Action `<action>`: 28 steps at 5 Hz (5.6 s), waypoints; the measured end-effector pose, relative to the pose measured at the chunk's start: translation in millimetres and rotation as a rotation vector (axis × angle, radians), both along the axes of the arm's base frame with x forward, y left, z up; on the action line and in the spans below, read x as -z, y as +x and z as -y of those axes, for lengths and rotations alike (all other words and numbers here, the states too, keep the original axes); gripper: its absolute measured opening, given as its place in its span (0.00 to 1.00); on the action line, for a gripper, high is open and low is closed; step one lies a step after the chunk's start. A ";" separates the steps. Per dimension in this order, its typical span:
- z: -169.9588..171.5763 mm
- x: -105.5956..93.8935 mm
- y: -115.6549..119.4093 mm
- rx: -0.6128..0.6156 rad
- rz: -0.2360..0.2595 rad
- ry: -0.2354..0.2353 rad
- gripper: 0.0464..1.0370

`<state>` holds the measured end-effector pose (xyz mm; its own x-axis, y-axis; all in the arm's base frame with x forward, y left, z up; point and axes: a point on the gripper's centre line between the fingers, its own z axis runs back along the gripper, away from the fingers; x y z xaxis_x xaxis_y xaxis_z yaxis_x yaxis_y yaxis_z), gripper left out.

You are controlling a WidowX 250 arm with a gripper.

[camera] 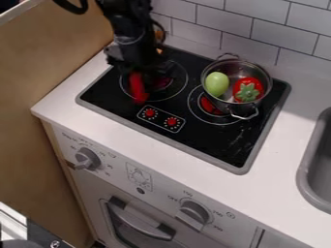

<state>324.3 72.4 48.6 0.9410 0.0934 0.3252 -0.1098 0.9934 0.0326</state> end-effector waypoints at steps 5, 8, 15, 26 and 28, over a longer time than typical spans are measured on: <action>72.2 -57.8 -57.2 0.075 -0.115 -0.051 0.31; 135.5 -16.4 -82.0 0.074 -0.013 -0.092 0.31; 117.5 11.5 -64.1 0.084 0.036 -0.056 0.92; -2.4 -68.2 -25.7 0.323 -0.112 -0.172 0.96; -4.3 -68.8 -26.1 0.322 -0.108 -0.172 0.96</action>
<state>298.2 76.7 117.4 0.9591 -0.1684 0.2275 0.2040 0.9684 -0.1432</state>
